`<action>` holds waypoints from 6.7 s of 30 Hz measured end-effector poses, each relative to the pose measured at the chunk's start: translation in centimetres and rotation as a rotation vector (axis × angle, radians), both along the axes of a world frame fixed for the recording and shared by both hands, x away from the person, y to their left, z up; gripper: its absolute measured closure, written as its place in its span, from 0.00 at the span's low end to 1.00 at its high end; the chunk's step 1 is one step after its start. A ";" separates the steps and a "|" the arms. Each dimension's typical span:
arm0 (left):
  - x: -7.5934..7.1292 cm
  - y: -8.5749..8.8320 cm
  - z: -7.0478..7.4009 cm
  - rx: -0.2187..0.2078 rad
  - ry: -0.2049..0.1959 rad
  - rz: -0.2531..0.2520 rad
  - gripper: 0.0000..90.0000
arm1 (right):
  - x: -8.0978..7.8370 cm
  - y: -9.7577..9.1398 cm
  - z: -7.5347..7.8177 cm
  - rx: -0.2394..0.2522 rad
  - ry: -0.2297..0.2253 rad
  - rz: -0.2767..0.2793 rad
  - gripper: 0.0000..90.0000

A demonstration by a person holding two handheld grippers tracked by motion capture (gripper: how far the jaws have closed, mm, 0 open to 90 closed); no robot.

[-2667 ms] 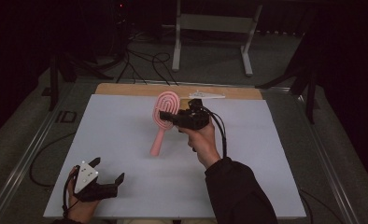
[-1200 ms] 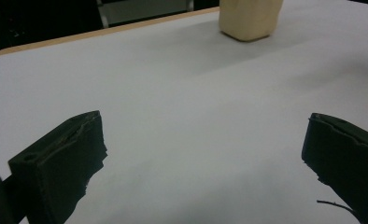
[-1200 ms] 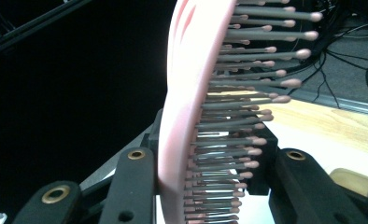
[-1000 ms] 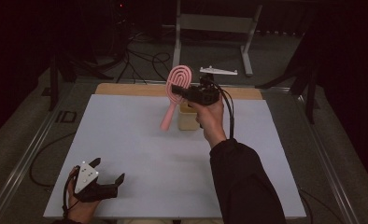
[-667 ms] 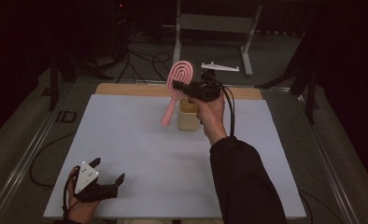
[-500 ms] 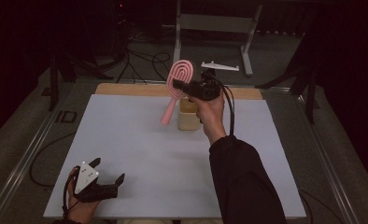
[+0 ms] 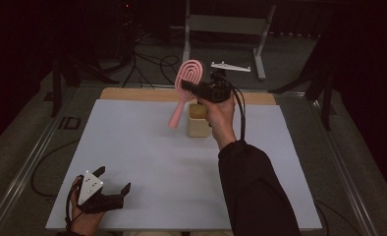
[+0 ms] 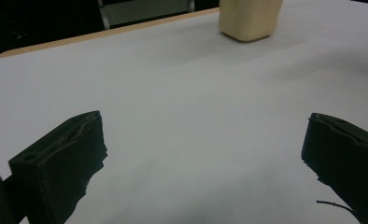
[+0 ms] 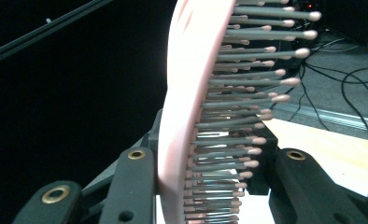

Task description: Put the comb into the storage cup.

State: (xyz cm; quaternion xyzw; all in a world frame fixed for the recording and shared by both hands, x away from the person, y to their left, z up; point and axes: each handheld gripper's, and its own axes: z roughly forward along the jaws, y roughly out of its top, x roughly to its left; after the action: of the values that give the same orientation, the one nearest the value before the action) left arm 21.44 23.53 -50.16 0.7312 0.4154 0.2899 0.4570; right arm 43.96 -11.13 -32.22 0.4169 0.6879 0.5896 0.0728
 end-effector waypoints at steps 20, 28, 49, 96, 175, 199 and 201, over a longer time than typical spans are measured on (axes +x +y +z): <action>-0.1 0.0 0.0 0.000 -0.001 0.004 0.00 | 1.1 -0.7 0.7 0.012 -0.006 -0.049 0.71; -0.1 0.1 0.0 -0.001 -0.001 0.004 0.00 | 1.3 -1.2 0.6 0.019 -0.005 -0.074 0.71; -0.2 0.1 0.0 0.006 -0.006 0.004 0.00 | 1.7 -1.8 -0.3 0.032 -0.013 -0.125 0.71; -0.2 0.0 -0.1 0.010 -0.003 0.005 0.01 | 1.6 -4.8 -2.0 -0.016 -0.052 -0.253 0.71; 0.0 -0.3 -0.3 0.029 0.013 -0.005 0.01 | 1.9 -3.7 -9.0 -0.054 0.047 -0.266 0.69; 0.0 -0.3 -0.4 0.032 0.015 -0.007 0.01 | 2.0 -2.9 -9.9 -0.065 0.048 -0.251 0.67; 0.0 -0.3 -0.4 0.030 0.014 -0.006 0.01 | 2.1 -2.8 -9.9 -0.060 0.046 -0.252 0.67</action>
State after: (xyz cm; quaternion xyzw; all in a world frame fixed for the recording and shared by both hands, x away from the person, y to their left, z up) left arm 21.43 23.22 -50.51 0.7413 0.4119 0.2896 0.4438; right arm 46.02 -13.97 -42.16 0.5110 0.6489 0.5453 0.1426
